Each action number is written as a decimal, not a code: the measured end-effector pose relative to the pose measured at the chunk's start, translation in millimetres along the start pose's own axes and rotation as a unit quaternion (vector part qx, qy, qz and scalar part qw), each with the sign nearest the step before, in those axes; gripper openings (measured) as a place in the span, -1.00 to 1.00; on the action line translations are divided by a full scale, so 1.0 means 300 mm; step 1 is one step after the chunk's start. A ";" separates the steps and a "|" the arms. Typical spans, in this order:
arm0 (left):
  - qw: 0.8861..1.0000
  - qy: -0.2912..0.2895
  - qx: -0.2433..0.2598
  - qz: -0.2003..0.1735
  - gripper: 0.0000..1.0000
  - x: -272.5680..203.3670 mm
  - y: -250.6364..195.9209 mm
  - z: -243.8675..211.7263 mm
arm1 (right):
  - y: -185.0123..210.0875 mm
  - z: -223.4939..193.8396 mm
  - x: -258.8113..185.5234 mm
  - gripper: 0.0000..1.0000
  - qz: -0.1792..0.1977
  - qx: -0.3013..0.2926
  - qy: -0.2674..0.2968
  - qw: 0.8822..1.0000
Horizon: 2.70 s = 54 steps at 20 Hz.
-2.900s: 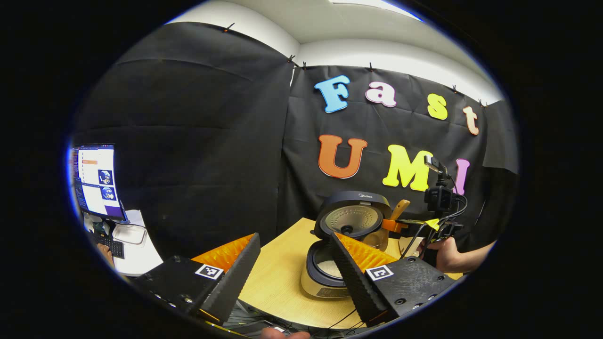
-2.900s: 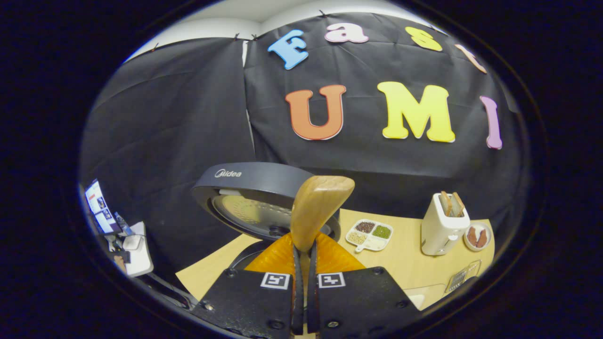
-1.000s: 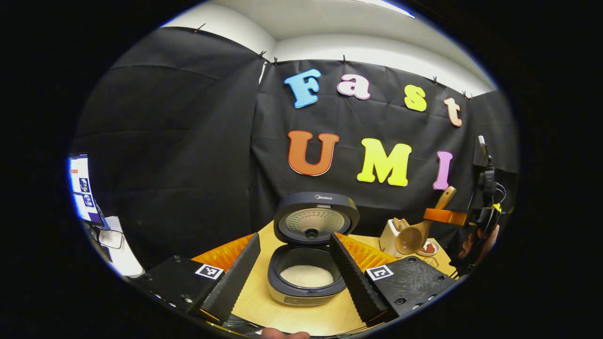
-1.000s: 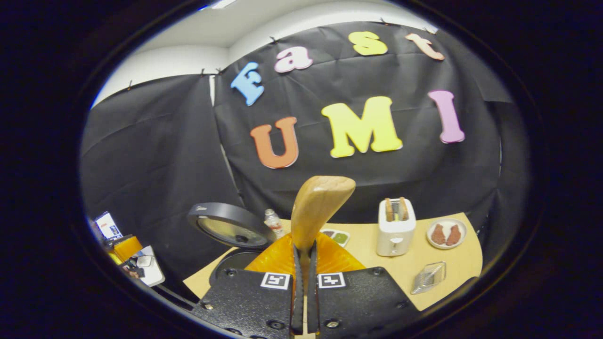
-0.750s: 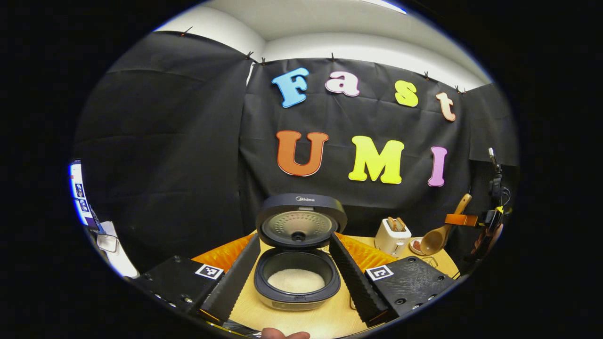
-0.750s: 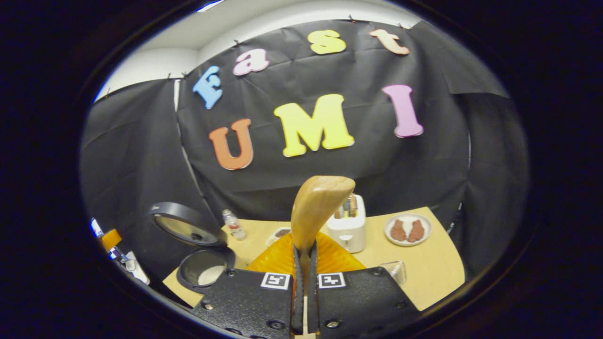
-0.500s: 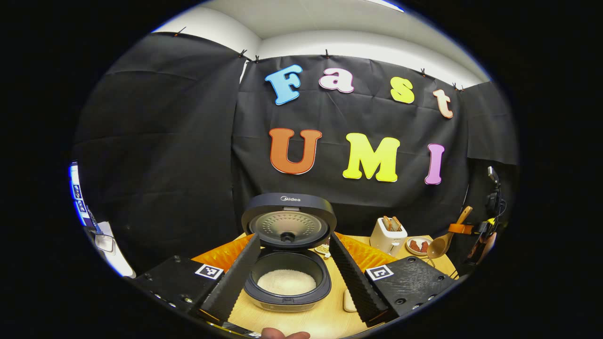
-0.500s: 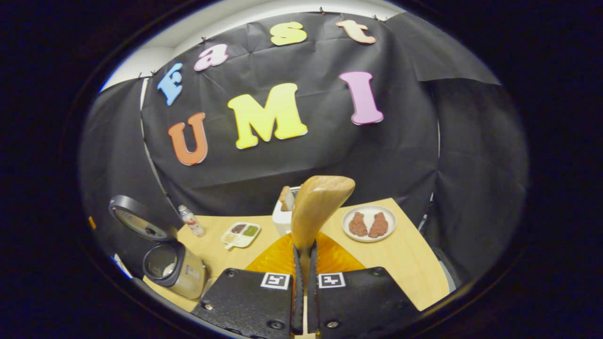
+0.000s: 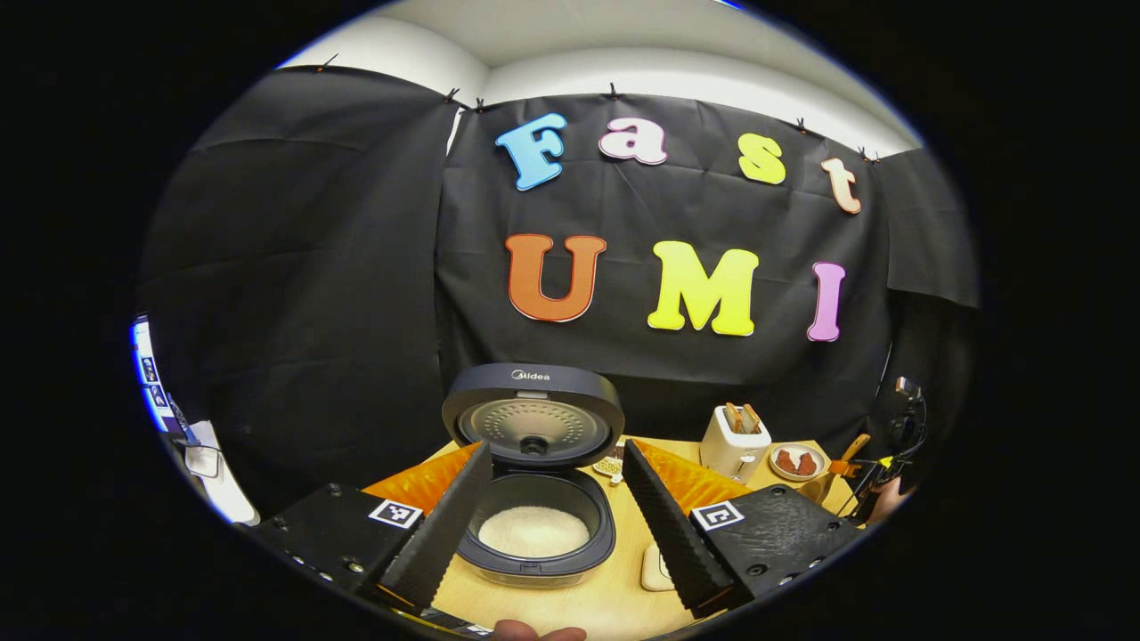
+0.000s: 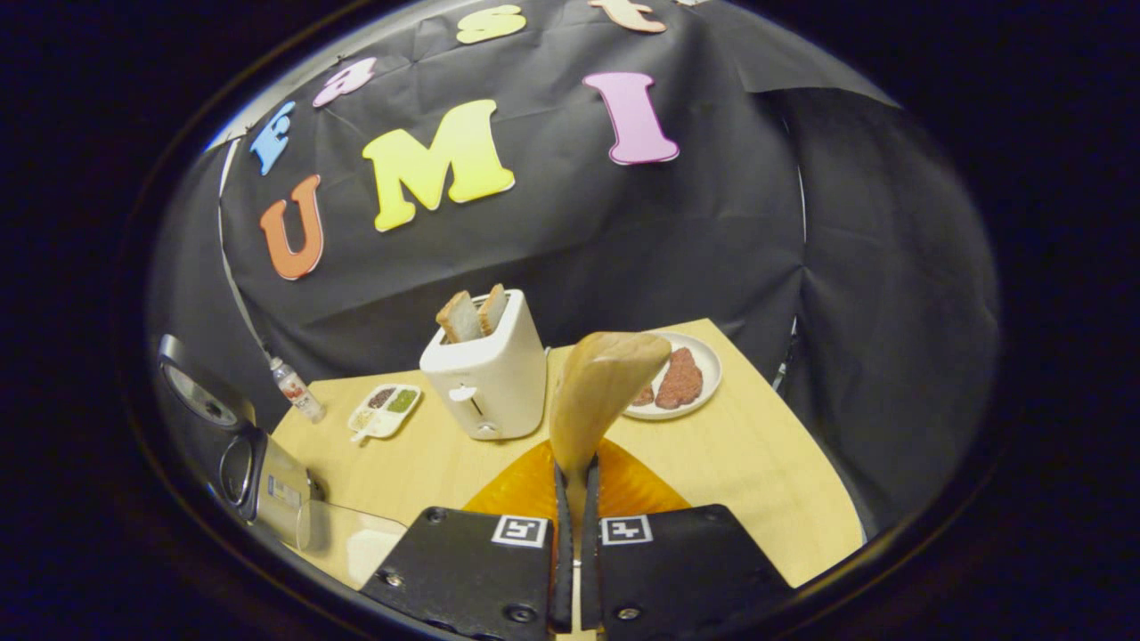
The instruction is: Close the left gripper, press the button to open the rice cooker; take a wooden spoon from the chopstick holder with the right hand, scoop a spoonful of rice and pour it into the rice cooker, then put the wooden spoon back into the chopstick holder.
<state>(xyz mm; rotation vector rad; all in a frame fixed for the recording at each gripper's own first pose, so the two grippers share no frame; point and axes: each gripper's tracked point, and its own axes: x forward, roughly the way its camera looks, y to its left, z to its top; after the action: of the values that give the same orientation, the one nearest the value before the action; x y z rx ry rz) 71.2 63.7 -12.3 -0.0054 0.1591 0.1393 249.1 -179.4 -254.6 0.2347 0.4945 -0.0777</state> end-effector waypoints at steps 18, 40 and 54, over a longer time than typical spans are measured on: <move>0.999 -0.040 0.010 -0.017 0.89 0.070 0.003 0.131 | -0.016 0.063 -0.090 0.70 -0.030 0.015 -0.048 0.998; 0.999 0.028 0.030 -0.001 0.89 0.611 0.119 0.124 | 0.057 0.081 -0.748 0.97 -0.039 -0.006 -0.123 0.992; 0.983 0.183 0.009 -0.014 0.94 0.403 0.087 -0.136 | 0.170 0.086 -0.702 1.00 -0.001 -0.024 -0.117 0.993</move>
<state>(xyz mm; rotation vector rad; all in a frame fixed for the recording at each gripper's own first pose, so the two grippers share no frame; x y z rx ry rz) 179.4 105.6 -71.7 -0.0146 0.5270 0.1076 82.9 -132.4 -121.4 0.1747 0.2629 -0.0932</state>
